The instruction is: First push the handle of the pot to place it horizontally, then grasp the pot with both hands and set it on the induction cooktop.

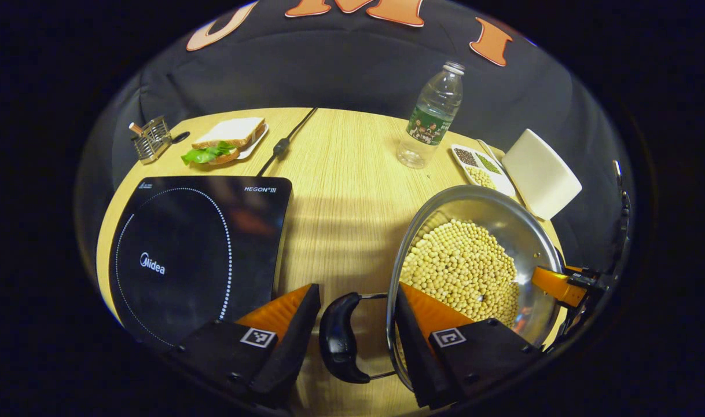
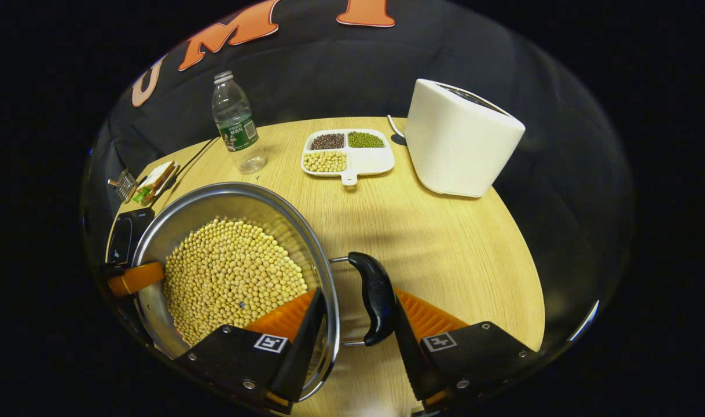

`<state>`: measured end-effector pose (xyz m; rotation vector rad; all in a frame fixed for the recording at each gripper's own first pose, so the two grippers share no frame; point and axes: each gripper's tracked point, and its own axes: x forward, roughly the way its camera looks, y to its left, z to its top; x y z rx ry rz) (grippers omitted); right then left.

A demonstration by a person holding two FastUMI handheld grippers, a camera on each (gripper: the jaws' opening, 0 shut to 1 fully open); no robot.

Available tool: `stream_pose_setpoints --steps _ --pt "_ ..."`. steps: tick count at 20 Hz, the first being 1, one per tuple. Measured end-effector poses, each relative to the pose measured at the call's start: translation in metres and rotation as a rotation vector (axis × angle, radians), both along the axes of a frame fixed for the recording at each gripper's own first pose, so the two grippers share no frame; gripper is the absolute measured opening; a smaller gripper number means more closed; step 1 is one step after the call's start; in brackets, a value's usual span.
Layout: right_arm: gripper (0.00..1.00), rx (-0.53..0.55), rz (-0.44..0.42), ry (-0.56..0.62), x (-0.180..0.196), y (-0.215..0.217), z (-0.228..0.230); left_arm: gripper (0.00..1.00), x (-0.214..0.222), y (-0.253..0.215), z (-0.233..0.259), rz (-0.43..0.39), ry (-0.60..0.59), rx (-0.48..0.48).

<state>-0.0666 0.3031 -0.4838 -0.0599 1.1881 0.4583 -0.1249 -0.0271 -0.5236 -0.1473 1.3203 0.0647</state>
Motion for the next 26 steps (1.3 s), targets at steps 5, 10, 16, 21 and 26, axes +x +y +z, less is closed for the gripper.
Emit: stream_pose_setpoints --steps 5,10,16,21,26 --pt "0.69 -0.001 -0.008 0.012 -0.001 -0.002 0.001 0.75 0.003 -0.006 -0.002 -0.019 -0.028 0.022" --pt "0.63 -0.005 -0.029 0.072 -0.012 -0.003 0.001 0.71 -0.001 -0.004 0.005 -0.031 -0.032 0.056" --pt "0.58 0.02 -0.061 0.044 -0.024 -0.014 0.027 0.71 -0.002 -0.002 0.033 -0.065 -0.065 0.087" --pt "0.52 0.073 -0.062 -0.024 -0.014 -0.014 0.065 0.7 0.014 0.004 0.075 -0.063 -0.154 0.119" --pt "0.56 0.145 -0.077 -0.047 -0.017 -0.02 0.098 0.71 0.011 0.008 0.118 -0.05 -0.216 0.158"
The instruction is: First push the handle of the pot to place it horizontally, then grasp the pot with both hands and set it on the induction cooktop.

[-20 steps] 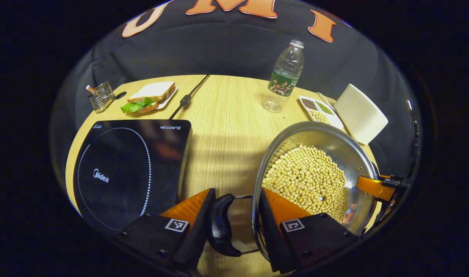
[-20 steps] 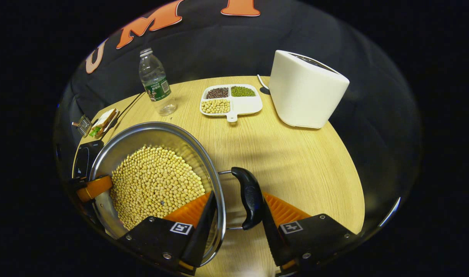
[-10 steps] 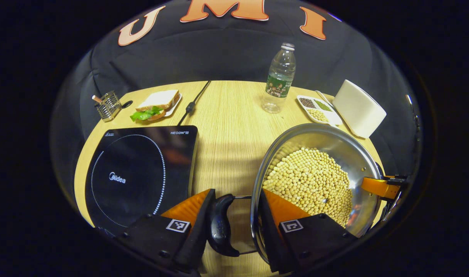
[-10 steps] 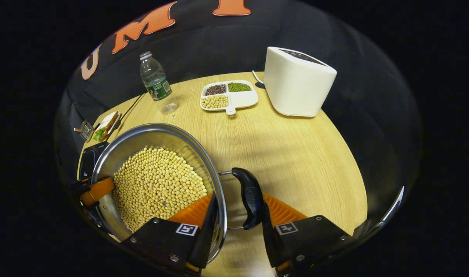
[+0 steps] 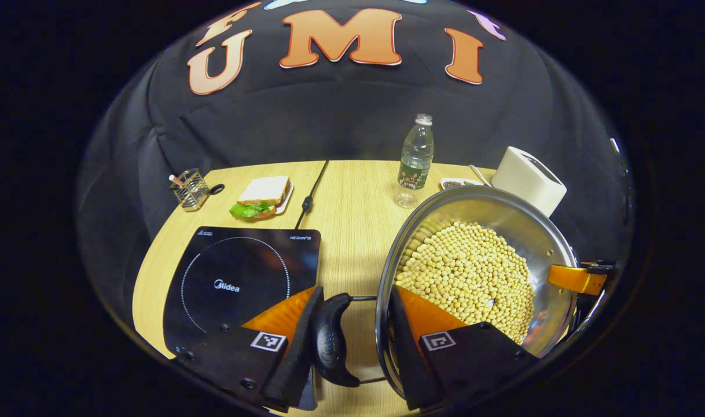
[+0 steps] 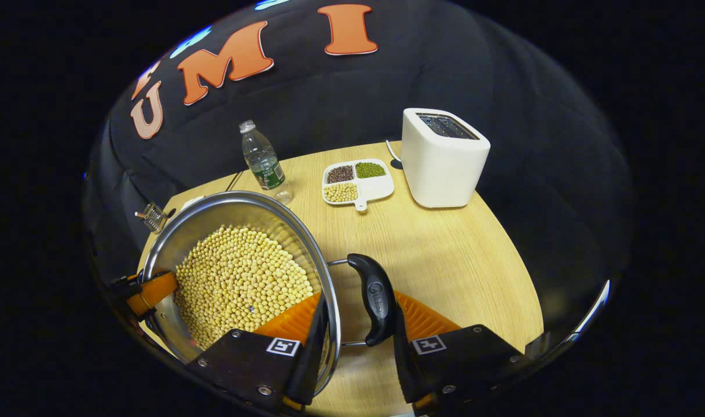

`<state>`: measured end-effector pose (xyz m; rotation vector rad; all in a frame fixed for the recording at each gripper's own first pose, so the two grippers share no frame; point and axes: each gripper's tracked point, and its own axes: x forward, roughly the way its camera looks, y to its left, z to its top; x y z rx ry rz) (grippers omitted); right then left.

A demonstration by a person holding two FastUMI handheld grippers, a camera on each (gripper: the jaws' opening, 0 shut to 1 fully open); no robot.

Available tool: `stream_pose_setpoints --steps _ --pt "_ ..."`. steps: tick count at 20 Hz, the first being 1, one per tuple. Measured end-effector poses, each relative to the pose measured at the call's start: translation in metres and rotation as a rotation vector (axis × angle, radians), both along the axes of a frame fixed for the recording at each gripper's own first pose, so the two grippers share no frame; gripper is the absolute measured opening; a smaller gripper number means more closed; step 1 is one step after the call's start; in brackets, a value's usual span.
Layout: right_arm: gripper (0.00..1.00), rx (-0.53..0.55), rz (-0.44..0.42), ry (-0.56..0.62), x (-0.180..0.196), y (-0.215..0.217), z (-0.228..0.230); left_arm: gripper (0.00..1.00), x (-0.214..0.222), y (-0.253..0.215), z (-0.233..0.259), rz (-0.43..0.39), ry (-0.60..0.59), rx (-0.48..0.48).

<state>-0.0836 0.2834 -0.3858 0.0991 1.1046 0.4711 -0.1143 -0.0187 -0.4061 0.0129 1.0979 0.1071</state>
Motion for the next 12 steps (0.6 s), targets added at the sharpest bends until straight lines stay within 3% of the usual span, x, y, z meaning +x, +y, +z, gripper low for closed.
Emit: stream_pose_setpoints --steps 5,12 --pt "0.56 0.035 0.065 -0.05 -0.004 -0.001 0.034 0.7 -0.021 0.005 0.038 0.061 -0.026 0.024" --pt "0.54 0.087 0.144 -0.1 -0.022 0.034 0.079 0.69 -0.036 0.049 0.077 0.126 -0.045 0.06"
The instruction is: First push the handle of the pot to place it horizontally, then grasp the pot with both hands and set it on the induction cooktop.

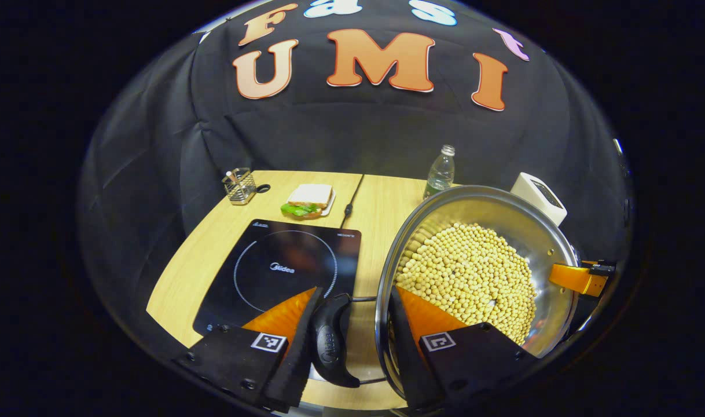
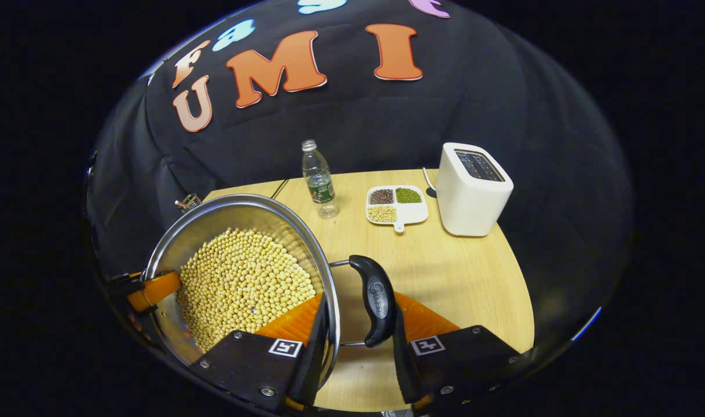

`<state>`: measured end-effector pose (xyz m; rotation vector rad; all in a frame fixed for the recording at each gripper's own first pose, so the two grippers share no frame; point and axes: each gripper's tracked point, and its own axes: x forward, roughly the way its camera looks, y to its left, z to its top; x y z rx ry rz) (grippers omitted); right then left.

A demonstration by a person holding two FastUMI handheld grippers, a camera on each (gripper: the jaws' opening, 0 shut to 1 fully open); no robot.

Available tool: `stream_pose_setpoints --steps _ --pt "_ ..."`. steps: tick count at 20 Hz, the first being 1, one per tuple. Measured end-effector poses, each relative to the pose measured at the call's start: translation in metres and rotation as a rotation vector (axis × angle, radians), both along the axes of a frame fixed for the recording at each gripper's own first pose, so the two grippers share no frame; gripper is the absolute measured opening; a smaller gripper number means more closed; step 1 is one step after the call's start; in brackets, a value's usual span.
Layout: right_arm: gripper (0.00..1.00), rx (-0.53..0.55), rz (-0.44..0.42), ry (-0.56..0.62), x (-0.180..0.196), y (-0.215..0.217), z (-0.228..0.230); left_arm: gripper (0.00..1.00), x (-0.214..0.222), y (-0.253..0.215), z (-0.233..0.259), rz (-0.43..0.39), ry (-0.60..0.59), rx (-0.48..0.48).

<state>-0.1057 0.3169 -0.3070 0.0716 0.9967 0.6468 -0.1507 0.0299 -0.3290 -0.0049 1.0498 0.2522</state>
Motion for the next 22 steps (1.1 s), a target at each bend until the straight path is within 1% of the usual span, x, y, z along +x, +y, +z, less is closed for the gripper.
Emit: stream_pose_setpoints --steps 5,7,8,10,11,12,14,15,17,20,21,22 --pt "0.54 -0.002 -0.002 -0.029 -0.006 0.054 0.019 0.69 0.01 0.053 0.009 0.007 -0.004 -0.015" --pt "0.54 -0.004 0.004 -0.03 -0.012 0.078 0.027 0.69 0.015 0.081 0.009 0.005 -0.004 -0.018" --pt "0.54 -0.007 0.009 -0.032 -0.016 0.09 0.03 0.71 0.015 0.093 0.009 0.006 -0.003 -0.017" --pt "0.54 -0.009 0.023 -0.044 -0.022 0.119 0.038 0.7 0.018 0.119 0.009 0.008 -0.007 -0.011" --pt "0.49 -0.011 0.027 -0.047 -0.024 0.133 0.041 0.69 0.019 0.131 0.007 0.011 -0.01 -0.006" --pt "0.54 -0.013 0.032 -0.047 -0.025 0.146 0.042 0.71 0.02 0.144 0.006 0.017 -0.009 -0.004" --pt "0.54 -0.012 0.041 -0.051 -0.031 0.173 0.046 0.71 0.021 0.175 0.004 0.028 -0.008 -0.006" --pt "0.54 -0.013 0.044 -0.052 -0.034 0.183 0.049 0.7 0.024 0.189 0.001 0.031 -0.006 -0.007" --pt "0.54 -0.013 0.05 -0.049 -0.038 0.205 0.05 0.71 0.024 0.209 0.001 0.036 -0.004 -0.006" --pt "0.54 -0.013 0.063 -0.051 -0.043 0.23 0.053 0.7 0.027 0.23 0.0 0.051 -0.002 -0.006" --pt "0.49 -0.014 0.067 -0.049 -0.044 0.238 0.053 0.7 0.027 0.236 0.0 0.057 0.001 -0.004" --pt "0.49 -0.015 0.074 -0.048 -0.047 0.246 0.052 0.7 0.026 0.242 0.0 0.064 0.002 -0.001"
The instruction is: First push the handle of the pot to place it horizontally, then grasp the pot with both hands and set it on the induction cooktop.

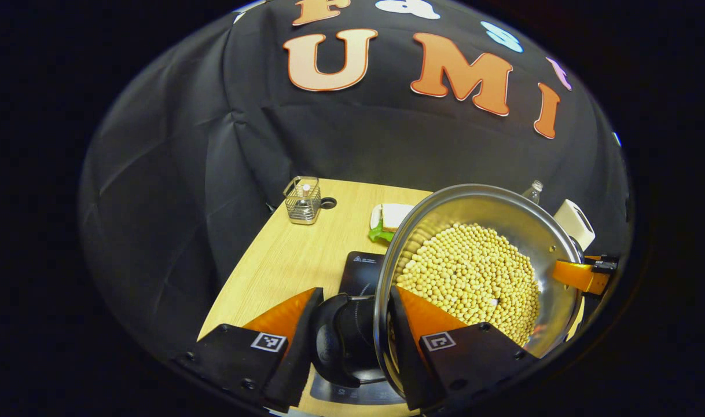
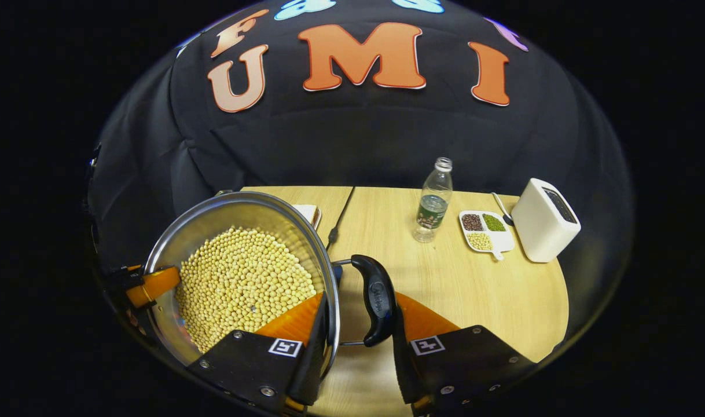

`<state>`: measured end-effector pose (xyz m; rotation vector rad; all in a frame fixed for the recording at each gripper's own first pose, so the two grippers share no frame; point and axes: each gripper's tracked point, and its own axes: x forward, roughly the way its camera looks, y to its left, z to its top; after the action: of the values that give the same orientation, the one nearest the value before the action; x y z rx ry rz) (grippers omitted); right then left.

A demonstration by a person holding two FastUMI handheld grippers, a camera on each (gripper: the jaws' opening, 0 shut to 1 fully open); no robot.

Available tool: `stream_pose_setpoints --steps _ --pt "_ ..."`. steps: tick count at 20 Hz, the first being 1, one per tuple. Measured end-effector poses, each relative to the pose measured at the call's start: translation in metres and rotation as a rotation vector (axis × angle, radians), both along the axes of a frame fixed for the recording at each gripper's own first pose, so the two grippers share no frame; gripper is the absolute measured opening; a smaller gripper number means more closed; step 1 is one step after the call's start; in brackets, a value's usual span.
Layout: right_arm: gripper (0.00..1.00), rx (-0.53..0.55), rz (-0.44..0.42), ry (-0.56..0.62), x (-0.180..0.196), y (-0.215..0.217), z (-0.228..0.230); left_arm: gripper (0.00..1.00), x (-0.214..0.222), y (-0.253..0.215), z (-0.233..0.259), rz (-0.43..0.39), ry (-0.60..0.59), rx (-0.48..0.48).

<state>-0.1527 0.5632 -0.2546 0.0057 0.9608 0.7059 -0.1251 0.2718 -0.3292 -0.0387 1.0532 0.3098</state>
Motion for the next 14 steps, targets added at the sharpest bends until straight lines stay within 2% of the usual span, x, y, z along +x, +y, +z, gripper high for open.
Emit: stream_pose_setpoints --steps 1,5,12,13,14 --pt "0.54 -0.003 0.007 0.001 -0.001 0.005 0.0 0.71 -0.001 0.006 -0.001 0.007 0.004 0.0" --pt "0.54 -0.022 0.028 0.013 -0.009 0.019 -0.011 0.7 0.0 0.021 -0.024 0.028 0.022 -0.013" --pt "0.54 -0.067 0.037 0.042 -0.012 0.028 -0.036 0.71 0.007 0.016 -0.078 0.038 0.058 -0.04" --pt "0.5 -0.074 0.035 0.046 -0.012 0.028 -0.039 0.7 0.011 0.017 -0.086 0.033 0.064 -0.041" --pt "0.54 -0.08 0.035 0.05 -0.013 0.03 -0.043 0.71 0.016 0.016 -0.094 0.028 0.07 -0.038"
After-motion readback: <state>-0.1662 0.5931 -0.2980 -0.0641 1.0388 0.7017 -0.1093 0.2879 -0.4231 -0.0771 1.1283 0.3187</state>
